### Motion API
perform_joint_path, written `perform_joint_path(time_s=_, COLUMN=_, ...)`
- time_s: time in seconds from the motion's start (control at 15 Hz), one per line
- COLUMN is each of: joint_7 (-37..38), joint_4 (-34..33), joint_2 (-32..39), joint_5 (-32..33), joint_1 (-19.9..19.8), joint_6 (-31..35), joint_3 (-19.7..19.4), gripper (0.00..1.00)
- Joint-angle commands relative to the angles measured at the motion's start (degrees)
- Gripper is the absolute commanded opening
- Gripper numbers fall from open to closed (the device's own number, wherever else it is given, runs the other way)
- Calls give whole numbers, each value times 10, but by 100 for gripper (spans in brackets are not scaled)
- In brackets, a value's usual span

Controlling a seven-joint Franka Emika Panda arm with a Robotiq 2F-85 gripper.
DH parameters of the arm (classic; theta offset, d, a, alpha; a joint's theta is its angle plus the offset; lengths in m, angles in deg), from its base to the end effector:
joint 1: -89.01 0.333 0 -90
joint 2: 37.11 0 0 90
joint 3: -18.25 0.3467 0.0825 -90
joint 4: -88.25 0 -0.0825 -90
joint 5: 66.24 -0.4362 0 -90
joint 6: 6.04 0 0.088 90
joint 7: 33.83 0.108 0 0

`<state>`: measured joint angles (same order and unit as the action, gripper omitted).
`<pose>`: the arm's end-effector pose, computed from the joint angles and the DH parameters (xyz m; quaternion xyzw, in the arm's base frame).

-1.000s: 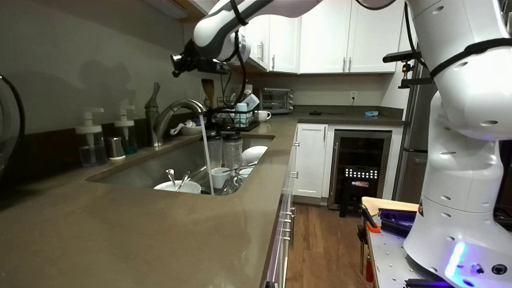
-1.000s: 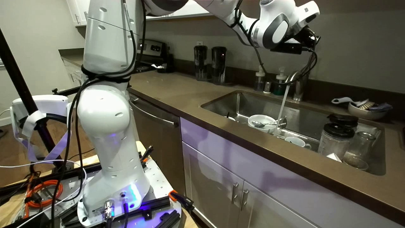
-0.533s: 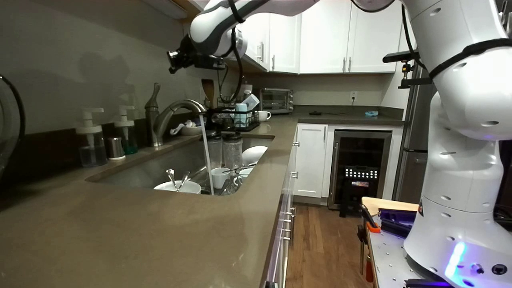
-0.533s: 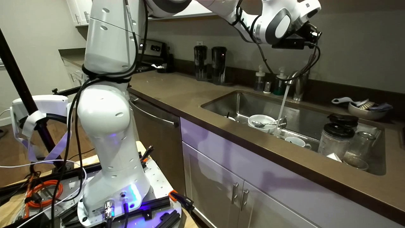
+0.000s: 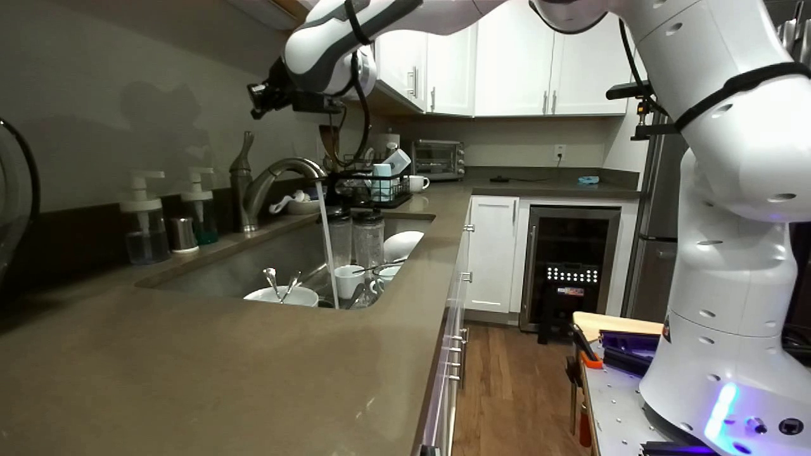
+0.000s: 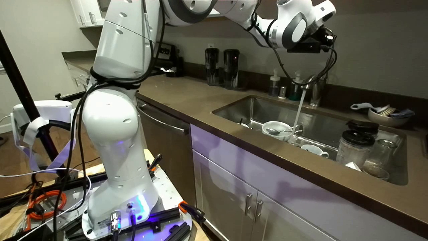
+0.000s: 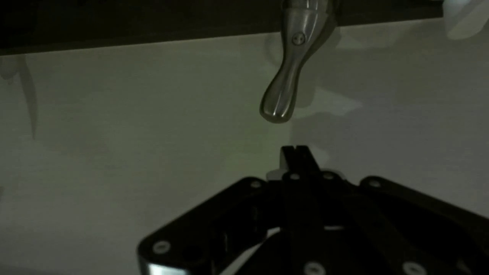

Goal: Push the faucet handle downwards

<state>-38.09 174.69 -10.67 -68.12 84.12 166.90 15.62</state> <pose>0.7934 -0.0991 0.5358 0.8651 -0.0305 0.4983 0.0491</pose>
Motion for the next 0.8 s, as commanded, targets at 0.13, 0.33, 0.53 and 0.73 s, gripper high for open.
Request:
perform_joint_path(time_s=0.13, joint_7=0, joint_4=-69, joint_2=46, joint_5=8, joint_1=-4, joint_6=-19, joint_3=10, gripper=5)
perform_joint_path(time_s=0.33, joint_7=1, joint_4=-101, joint_2=65, joint_5=8, joint_1=-5, joint_6=-31, joint_3=8, gripper=5)
perform_joint_path(time_s=0.53, joint_7=5, joint_4=-139, joint_2=84, joint_5=10, joint_1=-3, joint_6=-61, joint_3=3, gripper=5)
perform_joint_path(time_s=0.73, joint_7=6, joint_4=-173, joint_2=101, joint_5=11, joint_1=-2, joint_6=-92, joint_3=-1, gripper=5)
